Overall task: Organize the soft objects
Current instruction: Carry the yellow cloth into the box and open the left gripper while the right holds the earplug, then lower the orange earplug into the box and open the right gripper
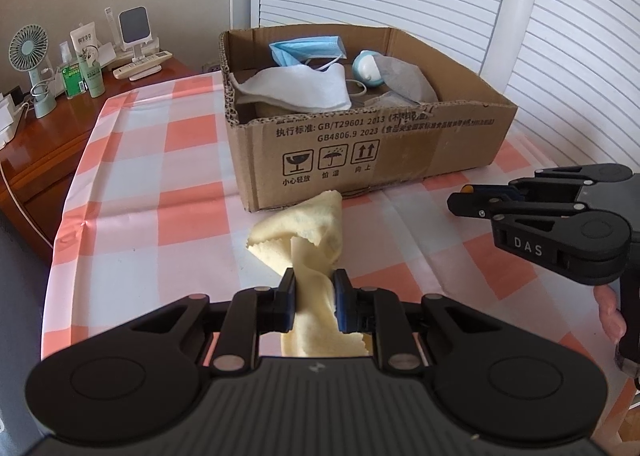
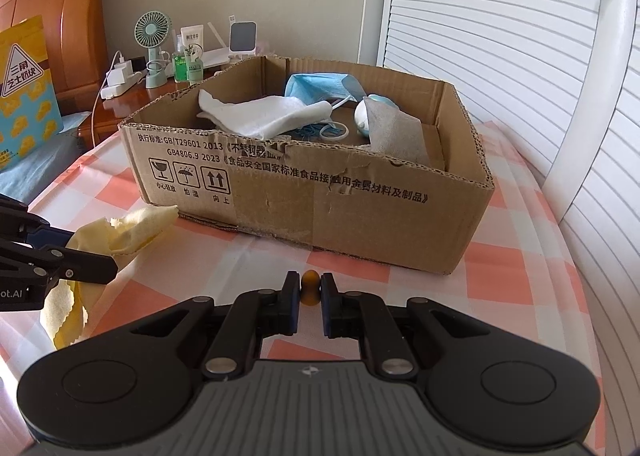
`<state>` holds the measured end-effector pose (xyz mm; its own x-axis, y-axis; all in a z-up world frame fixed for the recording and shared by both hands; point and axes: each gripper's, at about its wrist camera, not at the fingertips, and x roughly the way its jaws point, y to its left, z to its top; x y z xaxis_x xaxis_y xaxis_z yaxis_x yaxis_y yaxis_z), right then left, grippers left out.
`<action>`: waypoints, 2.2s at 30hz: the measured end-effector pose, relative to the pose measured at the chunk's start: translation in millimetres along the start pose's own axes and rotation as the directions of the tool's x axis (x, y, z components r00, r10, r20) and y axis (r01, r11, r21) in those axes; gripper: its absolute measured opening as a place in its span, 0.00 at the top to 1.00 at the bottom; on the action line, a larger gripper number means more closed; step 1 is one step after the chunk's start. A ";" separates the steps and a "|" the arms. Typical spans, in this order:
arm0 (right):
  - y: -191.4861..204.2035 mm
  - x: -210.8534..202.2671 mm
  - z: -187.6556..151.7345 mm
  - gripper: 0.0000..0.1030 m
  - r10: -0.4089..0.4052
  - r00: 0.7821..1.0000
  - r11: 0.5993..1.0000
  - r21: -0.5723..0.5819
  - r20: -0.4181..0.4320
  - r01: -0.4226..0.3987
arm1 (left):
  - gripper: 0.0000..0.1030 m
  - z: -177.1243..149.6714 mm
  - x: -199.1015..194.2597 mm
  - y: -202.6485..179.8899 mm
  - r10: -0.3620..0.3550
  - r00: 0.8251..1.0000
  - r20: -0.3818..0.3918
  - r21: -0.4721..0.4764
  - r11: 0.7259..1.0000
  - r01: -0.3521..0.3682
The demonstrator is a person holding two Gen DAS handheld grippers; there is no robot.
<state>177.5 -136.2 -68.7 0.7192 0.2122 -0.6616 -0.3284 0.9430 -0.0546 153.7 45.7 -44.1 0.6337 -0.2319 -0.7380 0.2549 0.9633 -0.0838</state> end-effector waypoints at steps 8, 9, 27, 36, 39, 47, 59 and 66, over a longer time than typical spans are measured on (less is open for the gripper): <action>-1.3 -10.2 0.4 0.87 0.010 1.000 1.000 -0.012 0.003 -0.010 | 0.87 3.9 -10.2 -3.8 -0.029 1.000 -0.006 0.084 0.996 0.029; -1.6 -11.7 -0.1 0.87 0.009 1.000 1.000 -0.016 0.002 -0.009 | 0.87 3.7 -11.1 -3.9 -0.030 0.999 -0.011 0.091 0.995 0.031; -4.7 -28.9 1.8 0.87 0.033 0.999 0.999 -0.009 0.011 -0.033 | 0.90 25.6 -54.0 1.9 -0.096 0.995 0.006 0.145 0.985 0.095; -10.3 -55.6 18.1 0.87 0.087 0.996 0.994 -0.063 0.036 -0.084 | 0.90 63.1 -72.6 -6.6 -0.146 0.987 0.064 0.195 0.972 0.131; -14.2 -66.2 24.4 0.87 0.093 0.994 0.993 -0.081 0.052 -0.089 | 0.90 83.7 -70.0 -13.4 -0.160 0.982 0.097 0.216 0.967 0.136; -22.5 -82.0 35.0 0.87 0.087 0.992 0.993 -0.089 0.091 -0.079 | 0.90 145.2 -20.6 -28.8 -0.177 0.976 0.129 0.194 0.969 0.150; -34.3 -80.8 39.8 0.87 0.063 0.993 0.996 -0.076 0.097 -0.056 | 0.09 157.1 25.6 -30.4 -0.134 0.976 0.170 0.066 0.990 0.125; -40.7 -76.3 52.8 0.87 0.068 0.992 0.996 -0.057 0.109 -0.062 | 0.01 123.9 -17.0 -22.3 0.007 0.961 0.277 0.120 0.992 -0.042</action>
<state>168.3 -177.2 23.5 0.7577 0.3026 -0.5783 -0.4070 0.9117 -0.0562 227.8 11.5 53.2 0.8132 -0.2536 -0.5239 0.3138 0.9491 0.0276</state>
